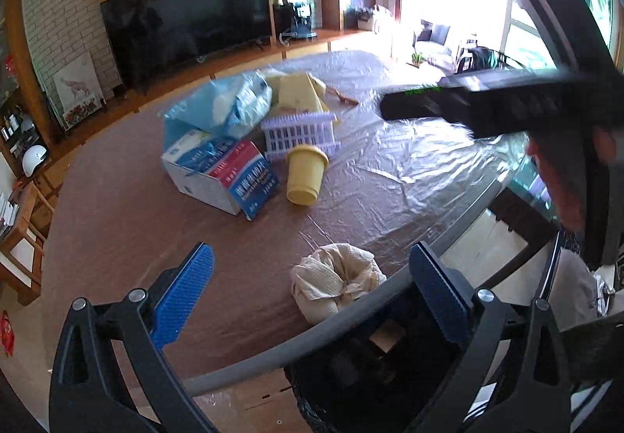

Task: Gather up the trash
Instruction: 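Grasp the crumpled cloth with left tool while right tool grasps the yellow cup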

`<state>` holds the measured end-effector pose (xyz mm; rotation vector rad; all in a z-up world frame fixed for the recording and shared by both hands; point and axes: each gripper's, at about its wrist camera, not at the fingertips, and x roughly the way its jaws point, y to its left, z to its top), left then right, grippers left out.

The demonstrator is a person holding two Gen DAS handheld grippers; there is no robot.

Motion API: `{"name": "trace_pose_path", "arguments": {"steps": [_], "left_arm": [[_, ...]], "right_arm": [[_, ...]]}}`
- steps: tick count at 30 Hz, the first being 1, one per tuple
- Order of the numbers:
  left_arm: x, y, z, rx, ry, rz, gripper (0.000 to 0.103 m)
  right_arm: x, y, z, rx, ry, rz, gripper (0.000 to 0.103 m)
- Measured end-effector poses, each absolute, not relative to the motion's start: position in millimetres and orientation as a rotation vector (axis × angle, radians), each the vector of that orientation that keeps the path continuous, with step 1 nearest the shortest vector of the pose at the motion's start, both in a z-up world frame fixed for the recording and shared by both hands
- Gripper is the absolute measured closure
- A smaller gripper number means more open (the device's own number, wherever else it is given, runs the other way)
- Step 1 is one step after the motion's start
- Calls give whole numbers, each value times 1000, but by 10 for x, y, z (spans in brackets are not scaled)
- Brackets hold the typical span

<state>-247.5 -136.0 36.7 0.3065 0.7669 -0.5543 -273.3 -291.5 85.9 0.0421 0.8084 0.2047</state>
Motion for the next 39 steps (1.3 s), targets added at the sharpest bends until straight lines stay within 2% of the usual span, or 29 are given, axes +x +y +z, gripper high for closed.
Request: {"name": "trace_pose_path", "arguments": {"steps": [4,7,10,16,18,21,30,31,34,39], "left_arm": [[-2423,-1414,263,313,824,-569,4],[-2374,-1385,230,271,867,-587,19],[-2327,-1330,188,241,914,-594,39],[-2261,-1274,173,212,951,-648,48],[-2240,-1274,181,213,955,-660,50],[-2175,-1291,209,210,960,-673,53],[-1900,-1077,276,215,914,-551,53],[-1892,-1050,284,204,913,-552,52],[-1934,-1053,299,199,906,-565,38],[-2045,-1194,170,259,908,-547,37]], "right_arm": [[-2498,-2768,783,28,863,222,4],[-2440,-2686,682,60,909,255,5],[-2375,-2613,541,118,973,291,19],[-2305,-2488,378,173,1048,322,39],[-2291,-2424,352,150,1053,328,49],[-2263,-2376,331,142,1053,337,57],[-2161,-2365,340,110,1032,310,57],[-2166,-2364,340,118,1031,309,56],[-2192,-2363,325,130,1035,303,48],[-2230,-2340,279,146,1037,290,39]]}}
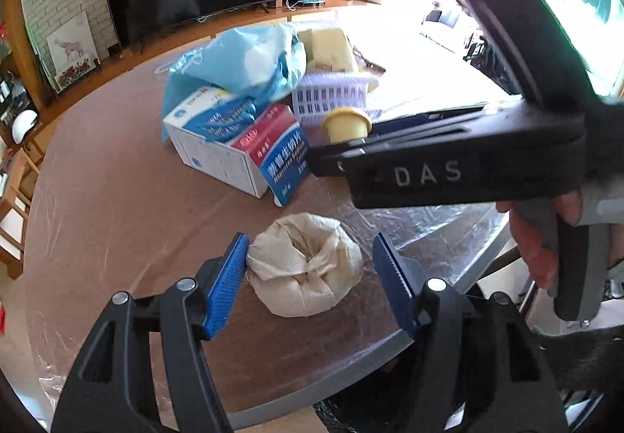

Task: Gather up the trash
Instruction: 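Grasp the crumpled cloth with left tool while right tool grasps the yellow cup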

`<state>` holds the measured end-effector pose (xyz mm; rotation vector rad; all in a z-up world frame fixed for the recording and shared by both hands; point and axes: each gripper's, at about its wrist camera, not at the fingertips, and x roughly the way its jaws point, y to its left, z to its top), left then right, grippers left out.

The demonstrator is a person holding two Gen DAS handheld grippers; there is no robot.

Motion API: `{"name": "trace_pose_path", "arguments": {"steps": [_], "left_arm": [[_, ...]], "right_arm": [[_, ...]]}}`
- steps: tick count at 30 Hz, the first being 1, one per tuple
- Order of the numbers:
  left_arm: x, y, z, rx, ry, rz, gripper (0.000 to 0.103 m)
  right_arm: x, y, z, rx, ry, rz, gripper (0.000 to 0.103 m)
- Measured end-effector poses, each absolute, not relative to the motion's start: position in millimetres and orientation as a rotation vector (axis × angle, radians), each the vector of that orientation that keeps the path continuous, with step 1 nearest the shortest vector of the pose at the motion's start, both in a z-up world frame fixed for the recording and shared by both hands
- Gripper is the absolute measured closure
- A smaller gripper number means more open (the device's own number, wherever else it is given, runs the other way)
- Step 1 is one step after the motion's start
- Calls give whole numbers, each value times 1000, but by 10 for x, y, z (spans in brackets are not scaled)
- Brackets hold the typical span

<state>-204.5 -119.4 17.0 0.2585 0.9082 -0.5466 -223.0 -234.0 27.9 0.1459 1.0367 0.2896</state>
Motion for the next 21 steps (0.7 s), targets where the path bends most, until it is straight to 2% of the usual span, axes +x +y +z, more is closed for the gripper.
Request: {"name": "trace_pose_path", "arguments": {"steps": [3,5,8,21], "left_arm": [[-2014,-1169,164,249,901,-535,37],[-2005,-1149,154,245,897,-527,46],[-2005,-1107,156,236,894,-533,49],[-2001,-877,220,112,897,-547,50]], "right_arm": [[-2222,-2313,274,150,1034,273,39],[-2219,-2279,272,131,1030,262,40],[-2250,-2233,268,91,1017,239,56],[-2450,-2503,305,163,991,297,57]]}}
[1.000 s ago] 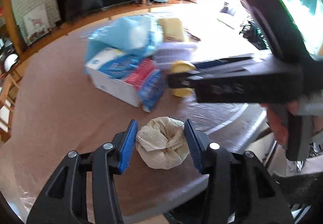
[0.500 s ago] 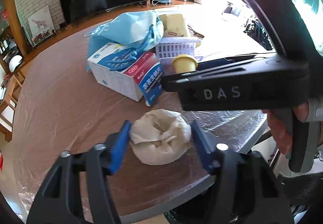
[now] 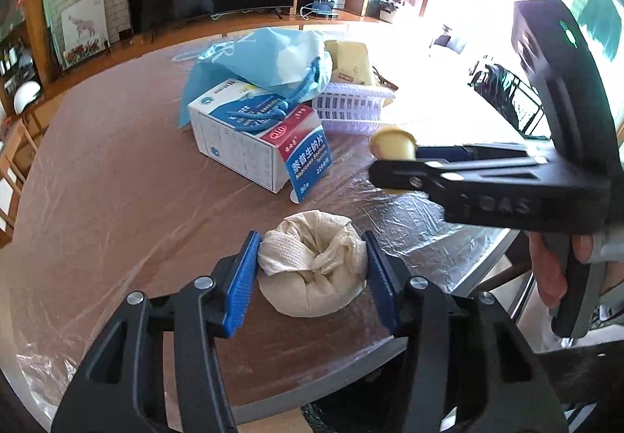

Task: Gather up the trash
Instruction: 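Grasp the crumpled cloth with left tool while right tool grasps the yellow cup, then carry the cloth and yellow cup with both tools over the black bin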

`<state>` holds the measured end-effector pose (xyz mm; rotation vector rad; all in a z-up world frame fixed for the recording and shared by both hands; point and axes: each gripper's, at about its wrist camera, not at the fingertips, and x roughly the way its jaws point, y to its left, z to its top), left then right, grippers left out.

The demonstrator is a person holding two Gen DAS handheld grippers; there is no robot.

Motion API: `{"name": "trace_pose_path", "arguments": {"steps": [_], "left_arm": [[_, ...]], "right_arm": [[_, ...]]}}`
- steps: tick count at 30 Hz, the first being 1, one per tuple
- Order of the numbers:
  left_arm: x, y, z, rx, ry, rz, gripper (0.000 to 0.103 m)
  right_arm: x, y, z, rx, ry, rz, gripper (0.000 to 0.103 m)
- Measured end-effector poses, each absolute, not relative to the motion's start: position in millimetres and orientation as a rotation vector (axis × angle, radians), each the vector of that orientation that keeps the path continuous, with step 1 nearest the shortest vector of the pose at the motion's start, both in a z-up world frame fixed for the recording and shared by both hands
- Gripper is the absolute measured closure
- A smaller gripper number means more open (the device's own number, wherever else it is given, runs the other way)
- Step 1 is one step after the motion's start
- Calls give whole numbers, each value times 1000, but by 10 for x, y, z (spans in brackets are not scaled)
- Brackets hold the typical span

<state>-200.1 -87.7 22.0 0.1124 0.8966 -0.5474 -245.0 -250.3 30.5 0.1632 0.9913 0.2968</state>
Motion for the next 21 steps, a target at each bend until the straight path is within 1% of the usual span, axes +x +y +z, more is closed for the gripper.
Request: {"name": "trace_pose_path", "arguments": {"steps": [10,21], "left_arm": [[-2009,-818,309,92,883,-567,50],[-2222,-844,440,99,875,-621,50]], "right_arm": [[-2677,-2687,382,181,981,309,57],[-3010,-2877,483,221,983,353,57]]}}
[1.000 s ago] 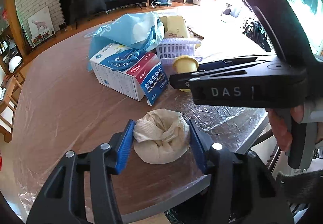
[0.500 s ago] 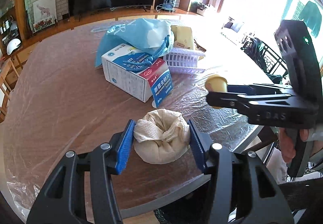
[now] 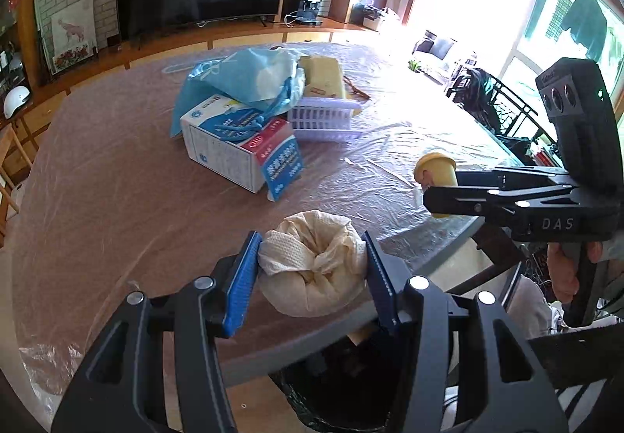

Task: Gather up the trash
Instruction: 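Carry the cloth and yellow cup with both tools over the black bin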

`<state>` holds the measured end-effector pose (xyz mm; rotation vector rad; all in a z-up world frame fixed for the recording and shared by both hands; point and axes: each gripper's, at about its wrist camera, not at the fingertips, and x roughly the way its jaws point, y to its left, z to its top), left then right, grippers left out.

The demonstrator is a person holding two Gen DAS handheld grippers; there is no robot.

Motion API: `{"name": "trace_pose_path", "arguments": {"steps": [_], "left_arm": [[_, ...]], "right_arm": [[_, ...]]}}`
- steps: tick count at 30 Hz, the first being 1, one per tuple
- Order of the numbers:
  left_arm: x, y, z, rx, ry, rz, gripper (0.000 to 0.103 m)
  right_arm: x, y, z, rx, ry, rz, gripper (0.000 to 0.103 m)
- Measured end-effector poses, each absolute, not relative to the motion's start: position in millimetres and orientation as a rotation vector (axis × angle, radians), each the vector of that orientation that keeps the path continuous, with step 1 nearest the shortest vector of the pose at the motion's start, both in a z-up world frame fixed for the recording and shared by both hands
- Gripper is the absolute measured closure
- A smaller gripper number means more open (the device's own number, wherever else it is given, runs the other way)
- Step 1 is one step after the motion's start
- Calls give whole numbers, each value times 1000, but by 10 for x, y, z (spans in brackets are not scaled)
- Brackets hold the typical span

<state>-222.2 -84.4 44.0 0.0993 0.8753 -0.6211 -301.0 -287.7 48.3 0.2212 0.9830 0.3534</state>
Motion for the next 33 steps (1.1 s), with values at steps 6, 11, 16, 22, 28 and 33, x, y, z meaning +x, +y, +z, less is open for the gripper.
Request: {"name": "trace_pose_path", "arguments": {"steps": [6,11,16,22,28,33], "left_arm": [[-2409,-842,491,97,886,-669,50],[-2581,-870,488,120,901,-712,50],[-2726,-918,489,142,914,-759,50],[-2921,-992,457,176,934,-804,50],[-3045,-1050,305,205,978,-832,50],[-3068,-1061,106,235,1021,-824,50]], "right_arm": [[-3273,-2895,509,229,1002,399,57],[-3484,-2893,484,231,1029,440,57],[-3638,-2886,442,228,1060,468,57],[-3801,-2882,372,225,1096,495,57],[-3875,-2845,277,195,1127,508,57],[-3897,-2788,168,155,1145,504,57]]}}
